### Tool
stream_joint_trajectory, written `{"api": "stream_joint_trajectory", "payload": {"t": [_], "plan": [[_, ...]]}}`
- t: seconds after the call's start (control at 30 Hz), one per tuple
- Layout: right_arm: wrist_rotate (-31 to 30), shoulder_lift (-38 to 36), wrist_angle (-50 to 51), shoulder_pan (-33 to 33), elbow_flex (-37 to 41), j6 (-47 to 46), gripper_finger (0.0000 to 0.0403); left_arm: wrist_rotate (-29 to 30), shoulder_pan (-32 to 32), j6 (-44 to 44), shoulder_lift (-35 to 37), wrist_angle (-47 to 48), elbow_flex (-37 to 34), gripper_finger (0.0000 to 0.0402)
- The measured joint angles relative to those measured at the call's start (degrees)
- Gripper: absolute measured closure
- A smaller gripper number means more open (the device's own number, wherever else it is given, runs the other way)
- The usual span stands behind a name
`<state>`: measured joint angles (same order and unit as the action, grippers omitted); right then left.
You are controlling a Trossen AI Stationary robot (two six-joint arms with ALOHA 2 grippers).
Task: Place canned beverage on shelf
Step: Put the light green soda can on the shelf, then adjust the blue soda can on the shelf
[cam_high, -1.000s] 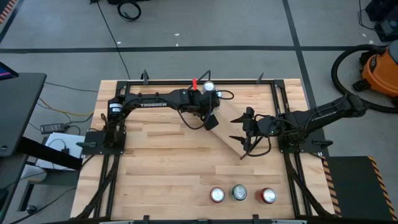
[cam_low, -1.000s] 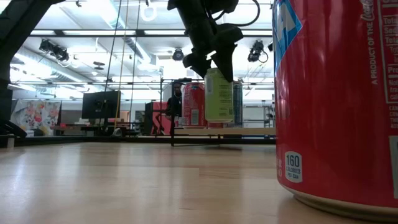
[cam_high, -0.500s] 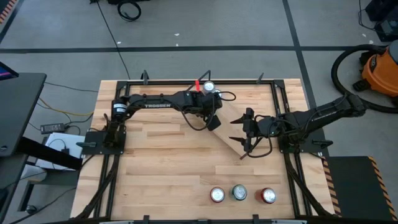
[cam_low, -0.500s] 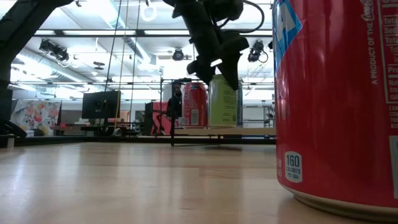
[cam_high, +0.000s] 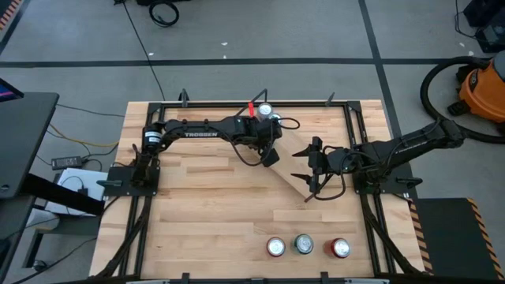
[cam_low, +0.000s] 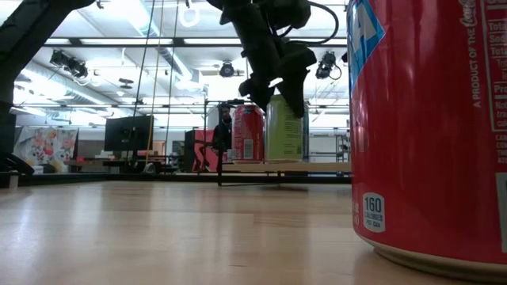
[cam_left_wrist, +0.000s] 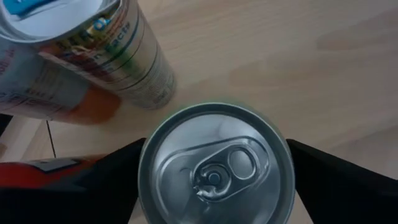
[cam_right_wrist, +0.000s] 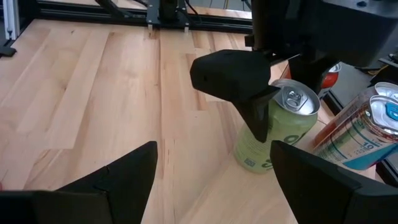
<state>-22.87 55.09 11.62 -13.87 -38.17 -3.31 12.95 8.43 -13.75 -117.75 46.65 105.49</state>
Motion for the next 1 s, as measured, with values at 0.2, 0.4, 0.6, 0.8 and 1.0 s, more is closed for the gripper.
{"api": "stream_joint_trajectory", "payload": {"t": [0.2, 0.4, 0.6, 0.8, 1.0], "plan": [[0.0, 0.0, 0.0, 0.0, 0.0, 0.0, 0.008, 0.09, 0.06, 0.04, 0.0, -0.06, 0.0, 0.0004], [0.0, 0.0, 0.04, 0.0, 0.0, 0.0, 0.008, 2.5, 0.11, 1.04, 0.82, -1.03, 0.0, 0.0004], [0.01, 0.0, 0.04, 0.0, 0.02, 0.0, 0.008, 3.96, -0.14, 2.81, 3.28, -3.41, 0.0, 0.0004], [0.0, 0.0, 0.02, 0.0, 0.0, 0.0, 0.008, 7.19, -0.88, 6.18, 5.6, -6.08, 0.0, 0.0004], [0.01, 0.0, 0.0, 0.0, 0.02, -0.09, 0.008, 10.01, -0.85, 10.99, 5.81, -11.16, 0.0, 0.0004]]}}
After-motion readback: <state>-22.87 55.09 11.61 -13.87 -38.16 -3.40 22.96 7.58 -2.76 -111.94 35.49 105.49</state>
